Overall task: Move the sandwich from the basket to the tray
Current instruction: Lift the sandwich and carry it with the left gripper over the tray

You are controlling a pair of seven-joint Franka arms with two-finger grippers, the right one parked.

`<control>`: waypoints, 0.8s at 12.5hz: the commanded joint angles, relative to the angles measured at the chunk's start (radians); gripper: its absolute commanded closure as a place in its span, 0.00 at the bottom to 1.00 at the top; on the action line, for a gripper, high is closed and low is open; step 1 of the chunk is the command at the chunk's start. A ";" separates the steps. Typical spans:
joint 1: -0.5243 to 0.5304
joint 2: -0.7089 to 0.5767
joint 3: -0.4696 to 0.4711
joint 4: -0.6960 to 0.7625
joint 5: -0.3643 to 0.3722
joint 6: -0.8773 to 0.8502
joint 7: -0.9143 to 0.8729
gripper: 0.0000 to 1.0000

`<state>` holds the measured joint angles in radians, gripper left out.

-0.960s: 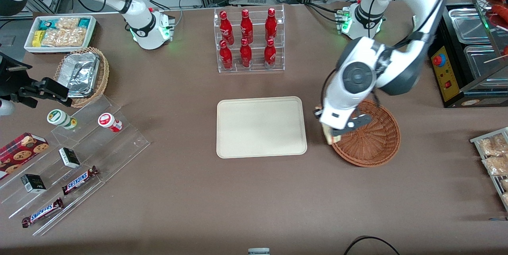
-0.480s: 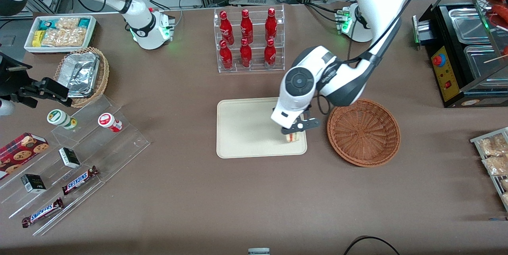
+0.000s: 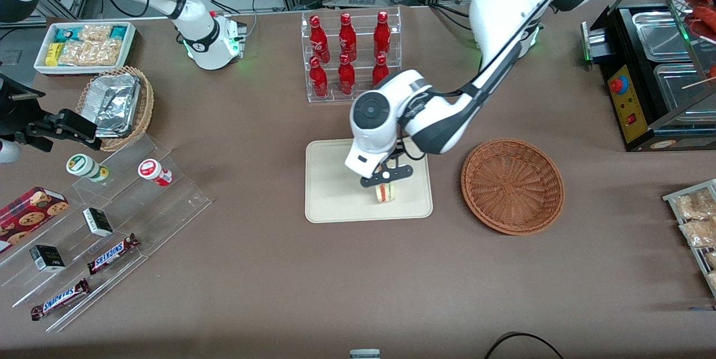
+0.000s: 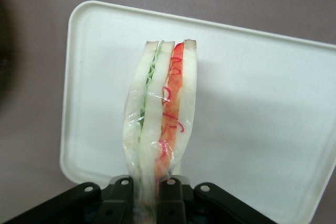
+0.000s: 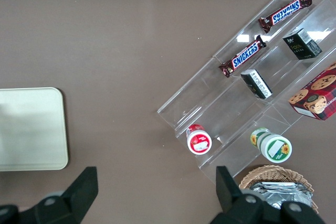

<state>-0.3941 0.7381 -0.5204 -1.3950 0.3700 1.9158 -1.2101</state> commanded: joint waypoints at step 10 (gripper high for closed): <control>-0.046 0.168 0.010 0.146 -0.034 0.085 -0.039 0.86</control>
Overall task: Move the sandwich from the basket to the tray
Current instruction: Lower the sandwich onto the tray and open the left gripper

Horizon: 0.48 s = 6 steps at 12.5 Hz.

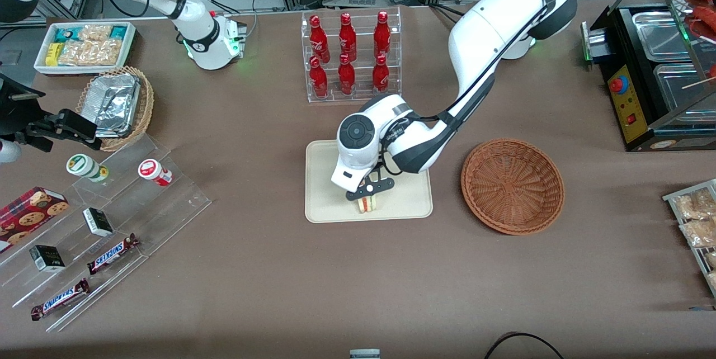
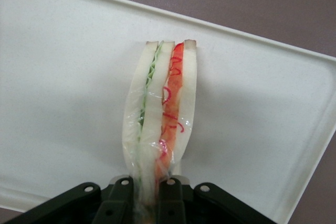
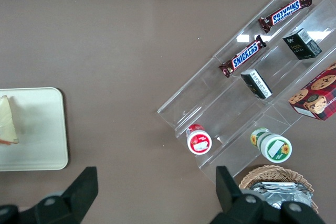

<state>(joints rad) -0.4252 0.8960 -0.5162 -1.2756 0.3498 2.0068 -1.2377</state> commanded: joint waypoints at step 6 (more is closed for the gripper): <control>-0.017 0.006 0.005 -0.001 -0.012 -0.006 -0.005 0.00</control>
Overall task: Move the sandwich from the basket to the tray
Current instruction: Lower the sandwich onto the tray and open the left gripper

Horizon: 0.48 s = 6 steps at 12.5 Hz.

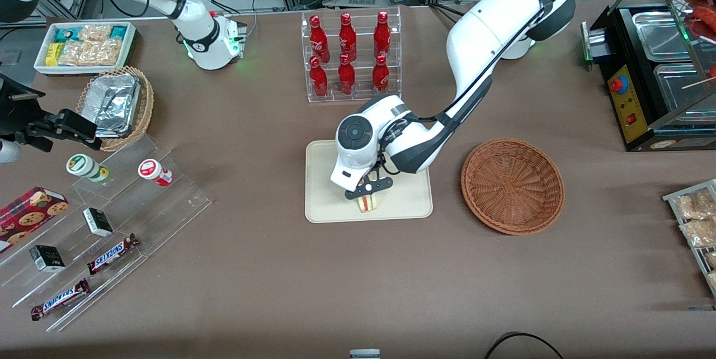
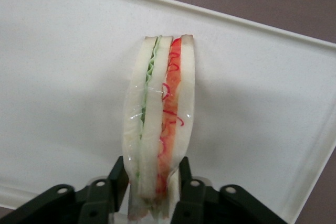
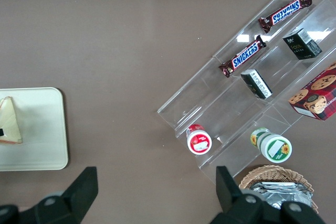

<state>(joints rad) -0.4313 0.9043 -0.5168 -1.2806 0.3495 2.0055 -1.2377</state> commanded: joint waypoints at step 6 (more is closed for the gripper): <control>0.009 -0.166 0.007 0.018 -0.003 -0.128 -0.003 0.00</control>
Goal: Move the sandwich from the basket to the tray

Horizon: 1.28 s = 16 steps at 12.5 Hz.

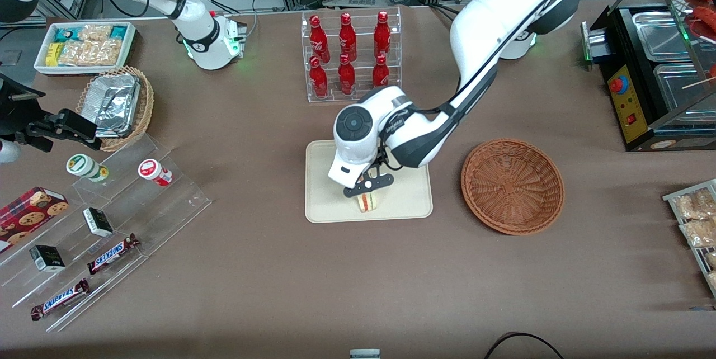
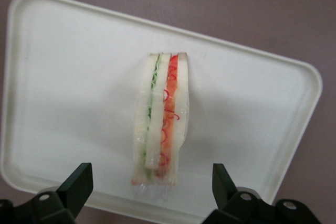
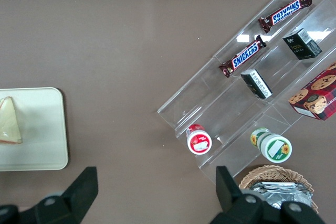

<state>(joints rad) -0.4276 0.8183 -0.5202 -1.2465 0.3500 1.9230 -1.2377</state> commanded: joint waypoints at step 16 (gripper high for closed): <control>0.482 -0.478 0.048 -0.356 -0.075 -0.288 0.611 0.00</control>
<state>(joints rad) 0.0081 0.4147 -0.4654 -1.5194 0.3055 1.6345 -0.6889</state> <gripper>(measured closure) 0.000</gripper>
